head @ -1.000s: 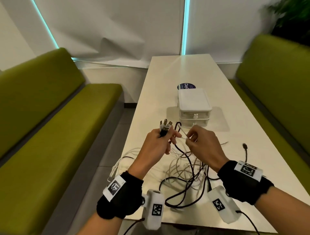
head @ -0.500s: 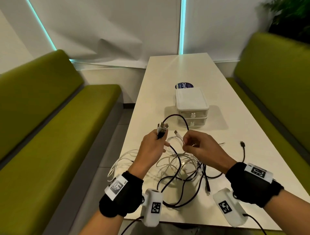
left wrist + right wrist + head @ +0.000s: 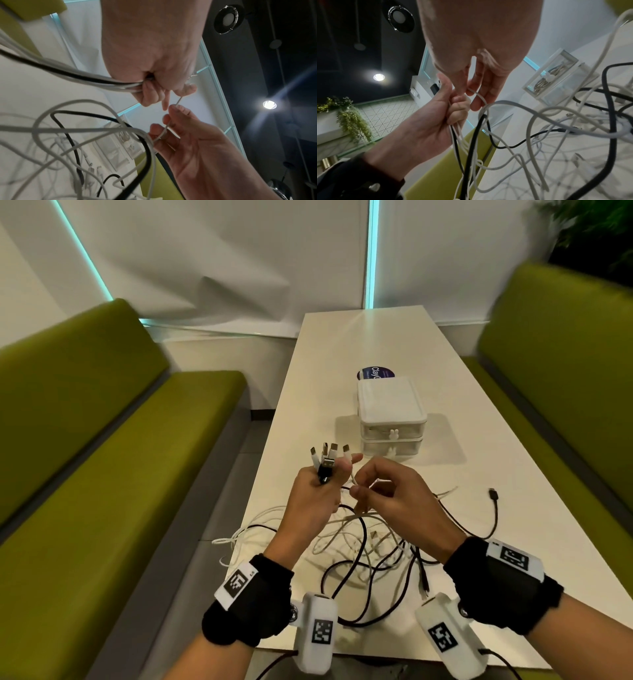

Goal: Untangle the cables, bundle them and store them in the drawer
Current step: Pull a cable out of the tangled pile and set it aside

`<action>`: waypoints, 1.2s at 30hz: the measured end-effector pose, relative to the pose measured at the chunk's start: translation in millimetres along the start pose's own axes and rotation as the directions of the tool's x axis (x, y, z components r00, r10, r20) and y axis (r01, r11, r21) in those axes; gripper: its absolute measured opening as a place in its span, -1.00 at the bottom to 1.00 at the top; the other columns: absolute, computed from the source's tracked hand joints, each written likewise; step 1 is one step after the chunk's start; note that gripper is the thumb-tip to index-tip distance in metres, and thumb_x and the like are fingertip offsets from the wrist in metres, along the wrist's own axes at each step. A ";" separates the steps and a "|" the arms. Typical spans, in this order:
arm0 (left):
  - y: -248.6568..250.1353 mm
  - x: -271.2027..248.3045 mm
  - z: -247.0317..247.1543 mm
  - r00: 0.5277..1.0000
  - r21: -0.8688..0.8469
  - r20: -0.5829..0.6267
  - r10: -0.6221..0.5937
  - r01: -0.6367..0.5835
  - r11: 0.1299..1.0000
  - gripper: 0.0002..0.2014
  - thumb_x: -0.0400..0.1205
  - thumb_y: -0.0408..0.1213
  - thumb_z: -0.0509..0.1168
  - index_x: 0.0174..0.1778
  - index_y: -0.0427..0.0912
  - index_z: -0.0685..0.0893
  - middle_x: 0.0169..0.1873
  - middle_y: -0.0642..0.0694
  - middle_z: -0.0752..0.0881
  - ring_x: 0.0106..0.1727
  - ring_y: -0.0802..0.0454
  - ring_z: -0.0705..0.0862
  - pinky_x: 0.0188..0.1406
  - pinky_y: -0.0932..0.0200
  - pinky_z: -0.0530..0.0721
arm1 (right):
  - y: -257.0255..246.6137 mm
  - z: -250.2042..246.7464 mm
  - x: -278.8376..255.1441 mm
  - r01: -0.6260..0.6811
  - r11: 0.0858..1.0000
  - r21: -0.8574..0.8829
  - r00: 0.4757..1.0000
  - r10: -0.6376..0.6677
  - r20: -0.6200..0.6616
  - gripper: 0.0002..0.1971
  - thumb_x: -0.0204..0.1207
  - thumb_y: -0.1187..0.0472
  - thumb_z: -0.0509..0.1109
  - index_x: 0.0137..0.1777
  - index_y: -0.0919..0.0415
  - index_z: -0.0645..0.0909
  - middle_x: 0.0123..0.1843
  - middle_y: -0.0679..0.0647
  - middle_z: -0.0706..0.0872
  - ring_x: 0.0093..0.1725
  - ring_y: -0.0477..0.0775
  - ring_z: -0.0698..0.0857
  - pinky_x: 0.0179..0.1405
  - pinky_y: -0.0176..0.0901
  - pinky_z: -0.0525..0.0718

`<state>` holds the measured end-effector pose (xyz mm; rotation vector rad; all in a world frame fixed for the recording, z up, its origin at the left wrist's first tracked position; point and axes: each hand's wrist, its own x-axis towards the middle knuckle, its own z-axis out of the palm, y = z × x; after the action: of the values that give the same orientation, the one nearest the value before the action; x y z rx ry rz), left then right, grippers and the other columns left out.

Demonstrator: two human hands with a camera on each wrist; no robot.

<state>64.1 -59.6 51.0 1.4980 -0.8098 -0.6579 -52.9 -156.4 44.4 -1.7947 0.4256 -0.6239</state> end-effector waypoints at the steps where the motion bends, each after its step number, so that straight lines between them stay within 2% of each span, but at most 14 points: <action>1: 1.3 -0.4 1.2 1.000 -0.020 -0.004 -0.004 0.003 1.000 -0.62 0.53 0.19 0.22 0.10 0.12 0.78 -0.59 0.07 0.27 -0.51 0.09 0.20 -0.56 0.24 0.24 | -0.3 1.8 -0.2 0.002 1.000 0.005 1.000 -0.002 0.008 -0.84 0.50 0.37 0.50 -0.20 0.18 0.59 -0.27 0.06 0.71 -0.30 0.21 0.80 -0.20 0.05 0.79; 4: 0.3 0.5 3.4 0.999 -0.091 -0.033 -0.022 0.019 0.996 -0.83 0.65 -0.07 0.29 -0.02 0.09 0.81 -0.56 0.01 0.32 -0.48 0.08 0.22 -0.60 0.29 0.25 | -0.5 5.2 1.2 0.014 1.000 0.006 1.000 -0.014 0.014 -0.82 0.49 0.38 0.52 -0.25 0.22 0.58 -0.23 0.05 0.72 -0.36 0.24 0.78 -0.28 -0.04 0.76; 8: -6.3 -2.8 5.0 0.999 -0.125 -0.015 0.044 -0.045 0.991 -0.78 0.46 0.07 0.37 -0.14 0.08 0.82 -0.59 0.08 0.36 -0.53 0.14 0.28 -0.60 0.30 0.30 | -2.3 5.7 1.5 0.008 0.999 0.042 0.998 -0.010 0.058 -0.86 0.50 0.44 0.47 -0.25 0.29 0.62 0.07 -0.04 0.76 -0.42 0.17 0.71 -0.32 0.07 0.78; 11: -8.8 -2.6 4.3 0.999 -0.106 -0.008 0.042 -0.043 0.993 -0.74 0.40 0.10 0.40 -0.42 -0.02 0.71 -0.66 0.11 0.39 -0.62 0.17 0.31 -0.63 0.32 0.31 | -1.5 5.6 0.9 0.002 0.999 0.038 0.997 -0.005 0.072 -0.83 0.51 0.48 0.44 -0.06 0.21 0.74 0.08 -0.09 0.78 -0.37 0.11 0.71 -0.32 -0.08 0.76; 13: -8.7 -2.1 5.2 1.000 -0.062 -0.004 0.017 -0.018 0.998 -0.64 0.45 0.10 0.35 -0.33 -0.17 0.72 -0.66 0.09 0.43 -0.63 0.18 0.31 -0.62 0.32 0.30 | 0.0 4.7 1.1 0.015 1.000 0.010 0.997 -0.016 0.080 -0.75 0.50 0.47 0.44 0.02 0.13 0.77 0.00 -0.05 0.79 -0.32 0.24 0.70 -0.32 -0.11 0.74; 15: -7.9 -1.3 6.6 1.000 -0.046 -0.004 -0.025 0.025 0.999 -0.51 0.49 0.15 0.27 -0.14 -0.27 0.77 -0.59 0.01 0.46 -0.62 0.19 0.29 -0.62 0.31 0.29 | 0.8 3.2 1.6 0.044 0.999 -0.013 0.995 -0.043 0.089 -0.85 0.48 0.43 0.46 -0.10 0.17 0.76 -0.12 -0.03 0.76 -0.29 0.39 0.64 -0.34 -0.02 0.66; 18: -6.5 -2.2 8.9 0.999 -0.081 -0.001 -0.048 0.048 0.996 -0.60 0.58 0.13 0.21 -0.06 -0.07 0.81 -0.57 0.05 0.51 -0.58 0.18 0.30 -0.61 0.30 0.28 | 1.6 3.2 1.5 0.062 0.998 -0.030 0.996 -0.060 0.069 -0.94 0.48 0.33 0.50 -0.18 0.18 0.74 -0.24 -0.07 0.72 -0.37 0.31 0.55 -0.33 0.11 0.54; 22: -4.6 -3.7 11.5 0.998 -0.120 -0.044 -0.053 0.047 0.992 -0.60 0.66 0.06 0.15 0.02 -0.10 0.82 -0.51 0.09 0.67 -0.51 0.21 0.49 -0.54 0.37 0.42 | -7.2 8.7 0.2 0.040 0.996 -0.074 0.997 -0.035 0.069 -0.94 0.47 0.11 0.45 -0.15 0.03 0.75 -0.12 -0.09 0.78 -0.29 0.40 0.66 -0.27 0.32 0.69; 24: -3.7 -4.1 10.8 0.994 -0.153 -0.073 -0.087 0.075 0.985 -0.60 0.66 0.09 0.14 -0.07 -0.04 0.82 -0.37 -0.04 0.69 -0.32 0.08 0.57 -0.36 0.28 0.51 | -10.8 11.0 0.1 0.036 0.989 -0.145 0.999 -0.038 -0.012 -0.91 0.53 0.21 0.44 -0.19 0.05 0.73 -0.07 -0.23 0.79 -0.31 0.10 0.72 -0.20 0.12 0.75; 26: -2.5 -3.8 8.6 0.992 -0.160 -0.077 -0.096 0.082 0.984 -0.61 0.67 0.12 0.13 -0.15 0.07 0.83 -0.29 -0.15 0.59 -0.24 -0.05 0.49 -0.21 0.10 0.52 | -16.8 11.2 -0.4 0.103 0.956 -0.275 0.978 -0.147 -0.146 -0.87 0.55 0.27 0.43 -0.21 0.08 0.67 -0.09 -0.29 0.78 -0.21 -0.10 0.73 -0.20 -0.23 0.71; 28: -3.7 -1.8 5.8 0.994 -0.138 -0.078 -0.083 0.071 0.988 -0.64 0.69 0.06 0.14 -0.18 0.04 0.81 -0.30 -0.15 0.62 -0.24 -0.06 0.55 -0.14 0.02 0.60 | -27.4 10.8 1.0 0.209 0.891 -0.402 0.939 -0.298 -0.173 -0.93 0.57 0.20 0.43 -0.15 0.07 0.67 -0.16 -0.18 0.74 -0.14 -0.11 0.71 -0.20 -0.26 0.68; 30: -5.4 0.2 3.0 0.997 -0.135 -0.038 -0.061 0.056 0.989 -0.72 0.75 -0.14 0.14 -0.07 -0.15 0.72 -0.22 -0.24 0.64 -0.18 -0.12 0.61 -0.11 -0.01 0.68 | -36.2 11.9 4.0 0.288 0.844 -0.453 0.920 -0.375 -0.112 -0.96 0.59 0.14 0.41 -0.05 0.05 0.69 -0.16 -0.12 0.67 -0.17 -0.10 0.67 -0.23 -0.31 0.62; 33: -4.9 -2.0 -1.2 0.996 -0.117 0.052 -0.068 0.073 0.990 -0.71 0.77 -0.46 0.03 -0.20 -0.29 0.57 -0.37 -0.26 0.51 -0.39 -0.06 0.52 -0.36 0.17 0.60 | -42.0 13.0 8.7 0.322 0.794 -0.516 0.935 -0.351 0.043 -0.80 0.57 0.22 0.42 0.14 -0.06 0.69 -0.11 -0.17 0.57 -0.21 -0.17 0.60 -0.23 -0.48 0.51; 36: -3.3 -5.2 -3.8 0.989 -0.061 0.089 -0.120 0.126 0.990 -0.65 0.75 -0.48 0.01 -0.38 -0.22 0.45 -0.65 0.06 0.39 -0.62 0.14 0.28 -0.58 0.24 0.32 | -40.8 10.4 13.5 0.291 0.761 -0.580 0.954 -0.275 0.118 -0.66 0.51 0.22 0.45 0.24 -0.14 0.65 -0.10 -0.21 0.53 -0.22 -0.22 0.57 -0.20 -0.47 0.50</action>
<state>64.3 -53.1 47.7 1.4759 -0.7565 -0.8375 -36.8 -143.9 83.6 -2.5032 0.3524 -0.7269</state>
